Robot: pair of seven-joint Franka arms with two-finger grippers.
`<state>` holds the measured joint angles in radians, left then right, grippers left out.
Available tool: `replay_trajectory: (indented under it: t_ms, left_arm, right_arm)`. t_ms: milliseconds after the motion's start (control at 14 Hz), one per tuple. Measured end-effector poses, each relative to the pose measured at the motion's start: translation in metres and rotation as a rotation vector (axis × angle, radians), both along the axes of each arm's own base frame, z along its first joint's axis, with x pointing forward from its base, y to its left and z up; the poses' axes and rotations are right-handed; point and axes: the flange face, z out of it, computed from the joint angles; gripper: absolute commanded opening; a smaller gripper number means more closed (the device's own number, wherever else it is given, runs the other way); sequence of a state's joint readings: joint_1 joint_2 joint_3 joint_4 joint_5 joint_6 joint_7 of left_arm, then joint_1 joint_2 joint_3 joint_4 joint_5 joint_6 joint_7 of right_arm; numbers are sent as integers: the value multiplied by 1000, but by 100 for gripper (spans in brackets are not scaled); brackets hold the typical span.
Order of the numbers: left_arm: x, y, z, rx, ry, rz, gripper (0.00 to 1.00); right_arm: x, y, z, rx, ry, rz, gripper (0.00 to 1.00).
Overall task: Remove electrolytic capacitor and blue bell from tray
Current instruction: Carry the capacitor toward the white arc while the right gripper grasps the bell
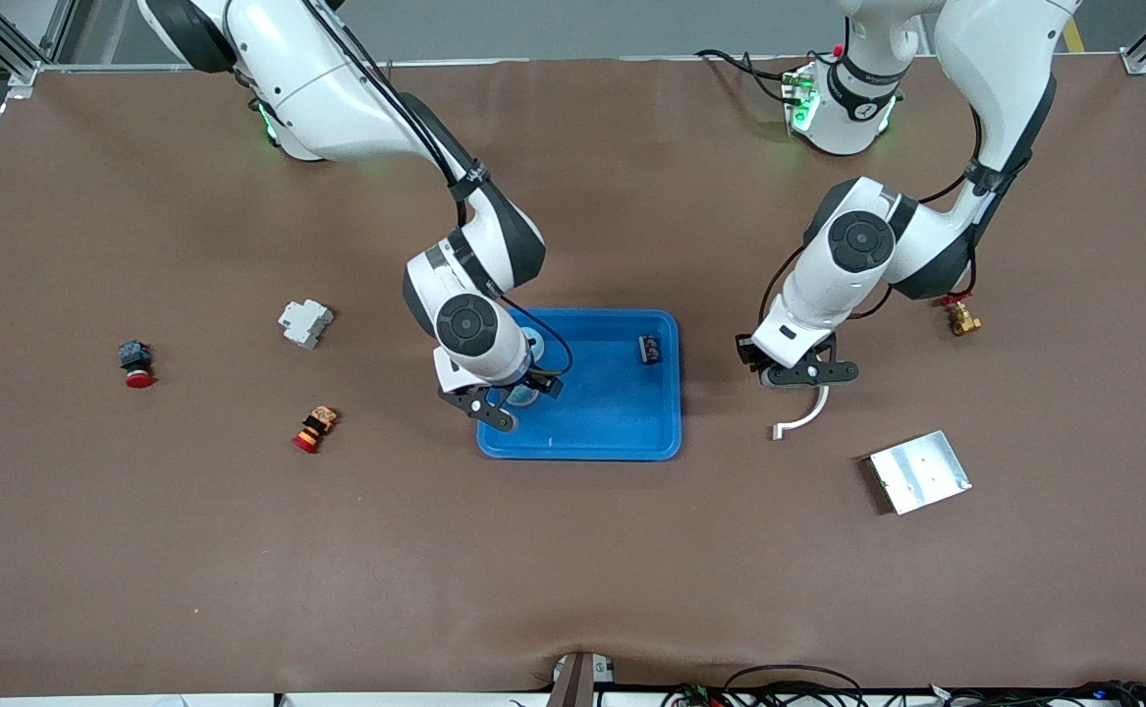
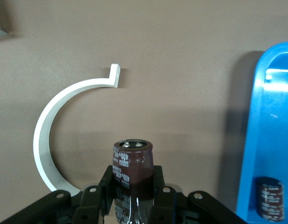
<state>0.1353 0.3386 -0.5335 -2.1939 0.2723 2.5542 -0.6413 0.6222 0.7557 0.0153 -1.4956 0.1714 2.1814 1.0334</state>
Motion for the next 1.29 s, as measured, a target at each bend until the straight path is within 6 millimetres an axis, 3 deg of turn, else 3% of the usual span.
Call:
replay_trajectory:
  t_ms: [500, 1000, 1286]
  left_arm:
    - [0, 27, -20, 10, 14, -40, 0]
    - [-3, 26, -62, -35, 25, -68, 0]
    - [-5, 27, -73, -37, 22, -93, 0]
  right_arm:
    - [-4, 7, -14, 6, -9, 8, 100]
    - [-2, 8, -16, 14, -25, 4, 100]
    - [-2, 7, -16, 13, -25, 4, 100]
